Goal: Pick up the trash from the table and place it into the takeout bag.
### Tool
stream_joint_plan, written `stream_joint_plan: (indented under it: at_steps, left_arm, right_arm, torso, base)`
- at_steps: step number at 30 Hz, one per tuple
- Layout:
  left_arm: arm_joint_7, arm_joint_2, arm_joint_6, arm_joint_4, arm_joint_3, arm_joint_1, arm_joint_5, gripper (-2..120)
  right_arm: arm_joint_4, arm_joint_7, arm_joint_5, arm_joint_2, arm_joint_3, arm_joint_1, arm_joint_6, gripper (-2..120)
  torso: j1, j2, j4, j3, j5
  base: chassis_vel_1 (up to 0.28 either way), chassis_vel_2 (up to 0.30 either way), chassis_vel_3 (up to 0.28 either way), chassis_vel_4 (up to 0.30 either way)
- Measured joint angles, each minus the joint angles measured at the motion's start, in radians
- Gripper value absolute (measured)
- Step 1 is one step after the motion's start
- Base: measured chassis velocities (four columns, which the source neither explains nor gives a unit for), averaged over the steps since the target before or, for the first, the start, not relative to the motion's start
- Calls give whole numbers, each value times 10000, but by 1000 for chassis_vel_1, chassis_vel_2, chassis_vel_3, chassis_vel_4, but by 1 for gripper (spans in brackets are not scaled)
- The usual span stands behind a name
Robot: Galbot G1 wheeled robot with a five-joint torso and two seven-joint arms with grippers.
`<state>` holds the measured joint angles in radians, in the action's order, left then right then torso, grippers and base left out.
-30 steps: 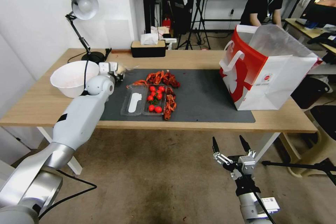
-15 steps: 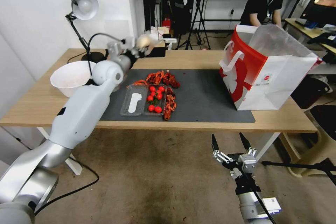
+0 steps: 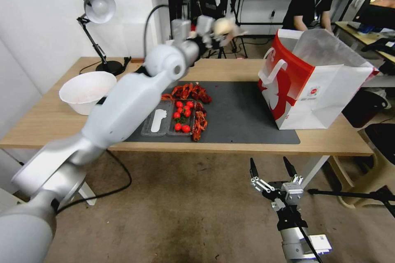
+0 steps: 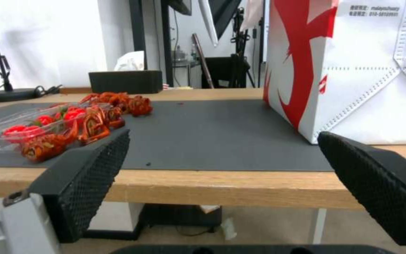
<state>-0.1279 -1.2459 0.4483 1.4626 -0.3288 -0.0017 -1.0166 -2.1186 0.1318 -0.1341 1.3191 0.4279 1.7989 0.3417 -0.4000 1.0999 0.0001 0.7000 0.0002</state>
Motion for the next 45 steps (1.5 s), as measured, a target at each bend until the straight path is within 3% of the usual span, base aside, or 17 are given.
stream_joint_plan:
  at_steps: [10,20,28,32,40,45]
  left_arm:
    - [329,-979,-410,-891,-903,-980,-67,10]
    - [1402,-2444,-1373,-2207,-1835,-1502,738,9]
    - [1953,-2809,-1580,-2778,-2357,-1577,1079,9]
    - [1945,-3127,-1938,-3036,-2550,-1546,1332,8]
    - [1870,-3639,-1914,-3553,-2565,-1932,1705,8]
    - [1829,-3635,-1791,-3746,-2970,-1948,2175,23]
  right_arm:
    - [27,1,13,115,45,29,81,100]
    - [118,-9,35,266,79,104,259,100]
    - [236,-39,-35,321,296,222,581,100]
    - [258,-67,-103,337,343,236,690,100]
    - [290,-87,-200,343,361,177,697,100]
    - [425,-108,-283,348,361,94,700,100]
  torso:
    - [0,1,-6,0,2]
    - [0,0,-2,0,1]
    - [0,0,2,0,-2]
    - [-1,0,-1,0,-1]
    - [0,1,-3,0,0]
    - [0,0,-1,0,0]
  base:
    - [0,0,0,0]
    - [0,0,0,0]
    - [0,0,0,0]
    - [0,0,0,0]
    - [0,0,0,0]
    - [0,0,0,0]
